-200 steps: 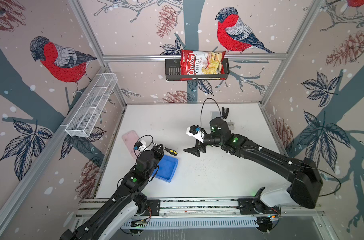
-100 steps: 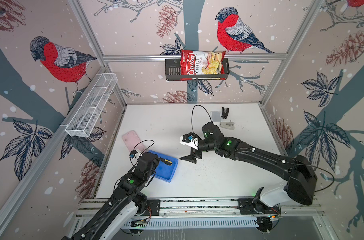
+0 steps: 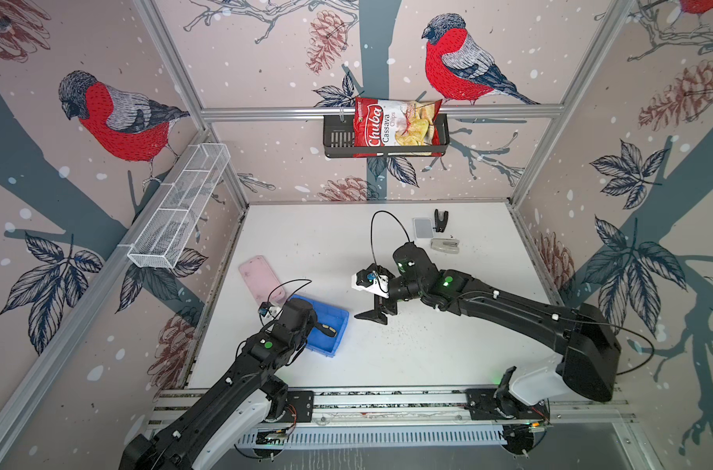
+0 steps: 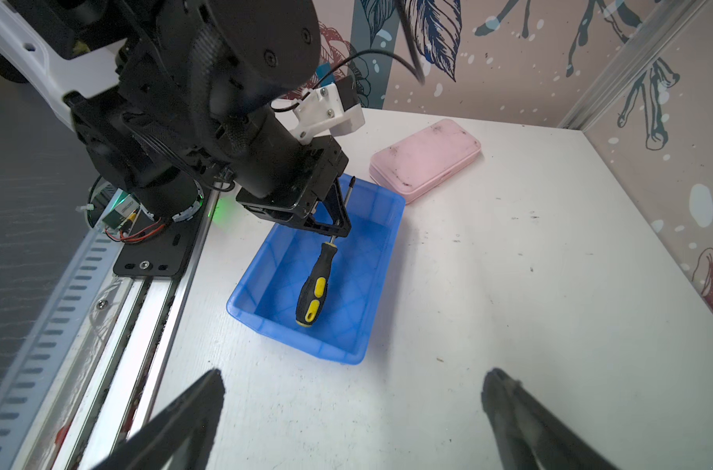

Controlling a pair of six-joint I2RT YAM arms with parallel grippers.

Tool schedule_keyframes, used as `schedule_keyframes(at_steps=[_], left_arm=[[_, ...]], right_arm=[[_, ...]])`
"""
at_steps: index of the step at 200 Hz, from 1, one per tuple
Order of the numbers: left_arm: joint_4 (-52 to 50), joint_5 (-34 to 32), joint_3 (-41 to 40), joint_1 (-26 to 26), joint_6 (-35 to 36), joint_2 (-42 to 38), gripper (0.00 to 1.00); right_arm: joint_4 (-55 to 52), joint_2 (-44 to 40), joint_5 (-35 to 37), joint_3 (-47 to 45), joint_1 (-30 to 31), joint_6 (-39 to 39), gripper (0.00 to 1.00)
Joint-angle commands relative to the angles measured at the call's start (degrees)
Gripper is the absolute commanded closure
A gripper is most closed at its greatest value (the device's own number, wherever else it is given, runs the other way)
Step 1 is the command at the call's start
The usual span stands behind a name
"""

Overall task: Put the screwdriver in the bin
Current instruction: Place the screwdriver in the bin.

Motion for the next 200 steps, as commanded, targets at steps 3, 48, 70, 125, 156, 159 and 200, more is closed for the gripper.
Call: schedule_keyframes(at_steps=[3, 48, 70, 125, 156, 159, 200], left_arm=[[2.2, 0.0, -0.5, 0.2, -1.8, 1.3, 1.00], [3.5, 1.6, -0.5, 1.3, -1.5, 4.5, 1.00], [3.8, 2.7, -0.7, 2.1, -1.3, 5.5, 0.94], [2.9, 3.1, -0.2, 2.6, -1.2, 6.0, 0.60], [2.6, 2.7, 1.1, 2.8, 0.1, 4.8, 0.49], [2.5, 2.6, 1.3, 2.7, 0.4, 4.6, 0.48], [2.5, -0.7, 6.2, 2.7, 8.1, 4.7, 0.30]], right_arm=[[-1.2, 0.0, 1.1, 0.6, 0.1, -0.8, 0.01], [-1.9, 0.0, 2.1, 0.7, 0.1, -1.0, 0.01], [-2.0, 0.1, 2.4, 0.7, 0.1, -0.9, 0.00], [-2.1, 0.1, 3.4, 1.0, -0.2, -0.3, 0.00], [-1.7, -0.2, 3.3, 1.2, -1.0, 0.4, 0.00], [-1.5, -0.4, 3.2, 1.2, -1.2, 0.6, 0.00], [1.7, -2.9, 1.5, 0.2, -5.3, 4.0, 0.00]])
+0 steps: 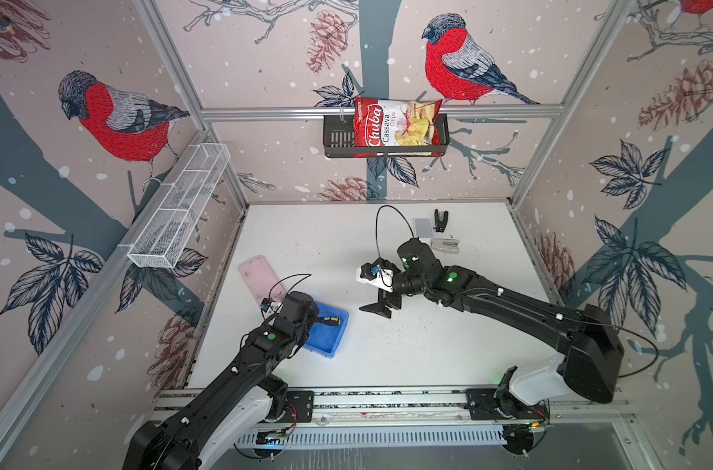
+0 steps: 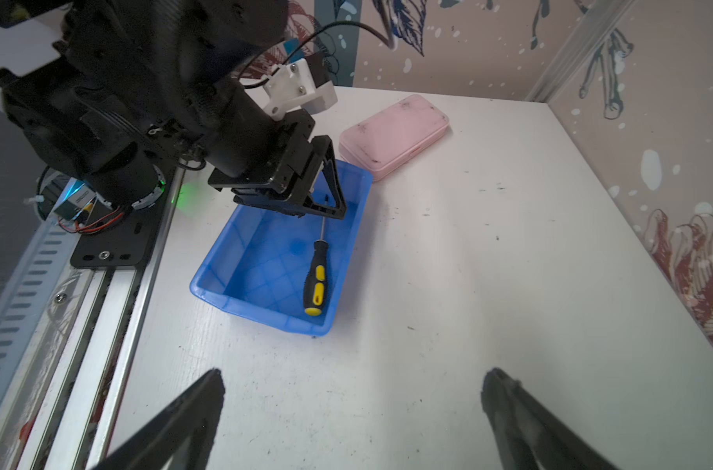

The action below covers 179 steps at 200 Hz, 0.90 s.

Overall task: Put the screwdriver in the bin
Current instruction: Place the screwdriver in the bin, then reset both arms

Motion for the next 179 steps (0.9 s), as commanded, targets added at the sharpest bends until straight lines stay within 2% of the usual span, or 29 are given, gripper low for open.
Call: schedule_keyframes(at_steps=[1, 26, 42, 78, 122, 152, 167, 179], left_arm=[[-0.1, -3.0, 3.0, 0.1, 6.5, 0.5, 0.30], [1.7, -6.0, 7.1, 0.2, 15.1, 3.0, 0.19], [4.1, -8.3, 9.3, 0.2, 20.9, 4.9, 0.15], [15.6, -11.3, 12.1, 0.4, 38.0, 9.6, 0.01], [28.8, -11.9, 13.0, 1.1, 57.0, 13.6, 0.00], [40.0, -11.6, 9.2, 3.8, 67.4, 15.3, 0.00], [45.6, -13.0, 6.4, 5.0, 72.0, 15.8, 0.00], [50.5, -13.0, 3.4, 6.2, 75.7, 16.0, 0.00]], right_arm=[[3.5, -1.7, -1.6, -0.5, -1.9, 2.9, 0.00], [7.6, -3.9, -2.2, -2.5, -5.7, 6.3, 0.00], [10.7, -5.4, -1.8, -4.1, -8.4, 9.1, 0.00], [18.7, -8.9, 2.9, -8.5, -14.4, 16.5, 0.00], [27.6, -13.9, 10.9, -15.5, -23.8, 26.6, 0.00], [37.6, -17.5, 19.7, -24.6, -30.8, 31.3, 0.00], [38.6, -18.0, 24.6, -26.8, -34.1, 31.7, 0.00], [38.7, -18.4, 26.0, -28.6, -37.5, 32.3, 0.00]])
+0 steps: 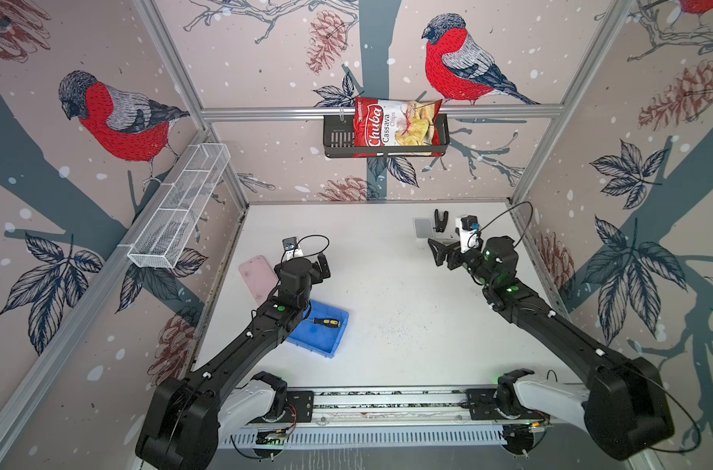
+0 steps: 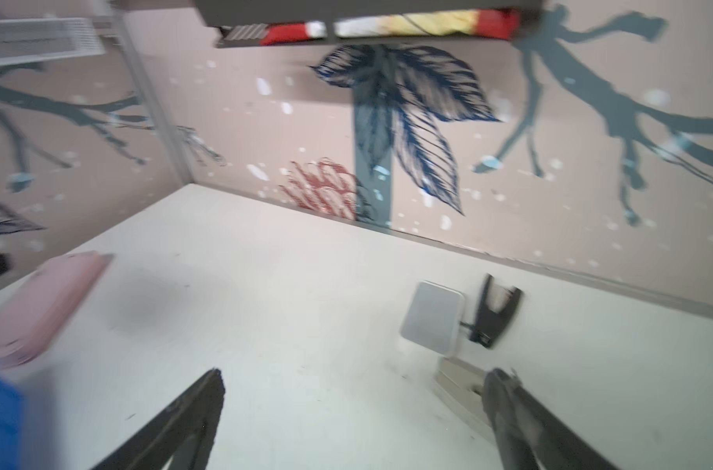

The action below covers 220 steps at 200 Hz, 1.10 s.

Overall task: Put the screwdriver in the bin
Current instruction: Reset both arms

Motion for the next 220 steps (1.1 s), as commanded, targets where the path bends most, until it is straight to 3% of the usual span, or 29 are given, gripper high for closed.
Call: schedule_keyframes(at_steps=[1, 29, 54, 78, 106, 128, 186, 206, 220], left_arm=[[14.5, -1.8, -3.8, 1.8, 12.0, 0.4, 0.00], [23.3, 1.6, -10.5, 5.6, 17.7, 0.2, 0.00], [27.2, 5.4, -15.6, 9.9, 17.5, -0.3, 0.00], [35.7, 8.6, -21.8, 13.5, 18.0, 0.1, 0.00], [45.9, 13.2, -26.1, 17.5, 18.0, 3.3, 0.00], [51.3, 15.1, -26.3, 18.3, 20.8, 6.4, 0.00], [62.2, 19.4, -21.3, 19.6, 17.9, 21.6, 0.00], [66.8, 19.4, -20.1, 19.8, 18.1, 28.6, 0.00], [57.4, 19.5, -17.3, 20.2, 17.3, 26.6, 0.00]], right_arm=[[6.7, -1.0, 8.0, -2.8, -4.5, 3.4, 0.00], [12.3, -2.2, 13.3, -10.2, -10.9, 3.6, 0.00], [19.7, -0.6, 20.4, -16.4, -12.5, 2.9, 0.00], [24.0, 2.3, 22.1, -20.5, -13.9, 4.5, 0.00], [37.4, 7.1, 22.9, -26.4, -13.9, 4.5, 0.01], [41.7, 9.1, 22.4, -26.9, -14.1, 4.0, 0.00], [58.1, 19.8, 19.7, -30.2, -14.0, 1.4, 0.00], [53.9, 18.9, 18.7, -28.9, -14.3, 1.6, 0.01], [53.4, 19.6, 18.1, -28.0, -14.8, 1.7, 0.00]])
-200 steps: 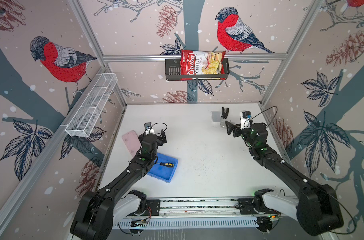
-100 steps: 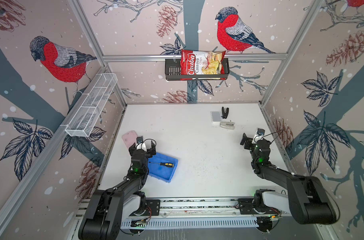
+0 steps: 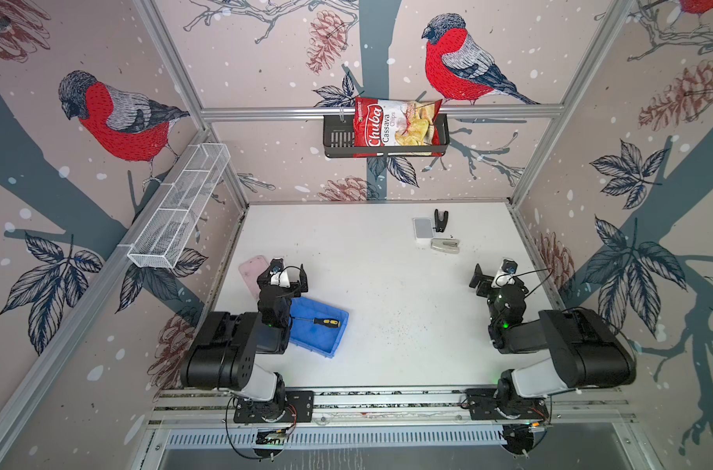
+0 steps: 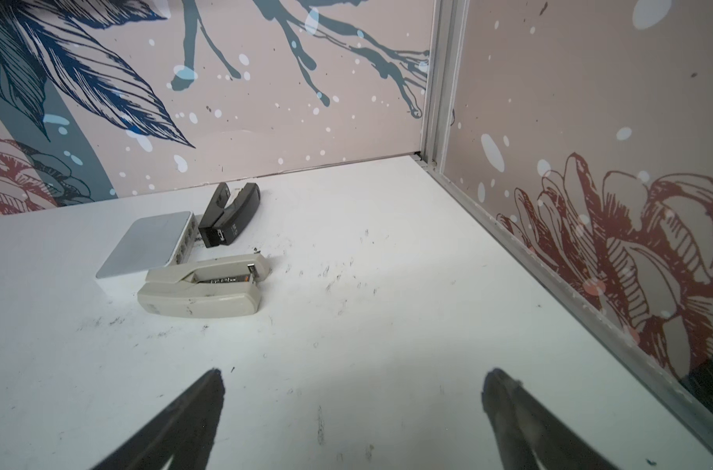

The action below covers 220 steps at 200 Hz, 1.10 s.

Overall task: Put the screwdriver in the bin
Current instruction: Reset both arms

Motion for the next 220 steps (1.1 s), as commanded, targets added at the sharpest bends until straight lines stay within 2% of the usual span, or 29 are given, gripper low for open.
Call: schedule_keyframes(at_steps=[1, 34, 220], left_arm=[[-2.0, 1.3, 3.3, 0.4, -1.1, -0.3, 0.00], [0.7, 0.3, 2.9, 0.8, -1.6, 0.9, 0.00], [1.0, 0.1, 2.9, 0.6, -1.4, 1.0, 0.00]], right_arm=[[2.5, 0.4, -1.9, 1.6, -0.5, -0.7, 0.01], [-3.8, 0.9, -4.3, 4.9, -2.8, 1.2, 0.00], [-3.8, 0.8, -5.0, 5.0, -3.3, 1.5, 0.00]])
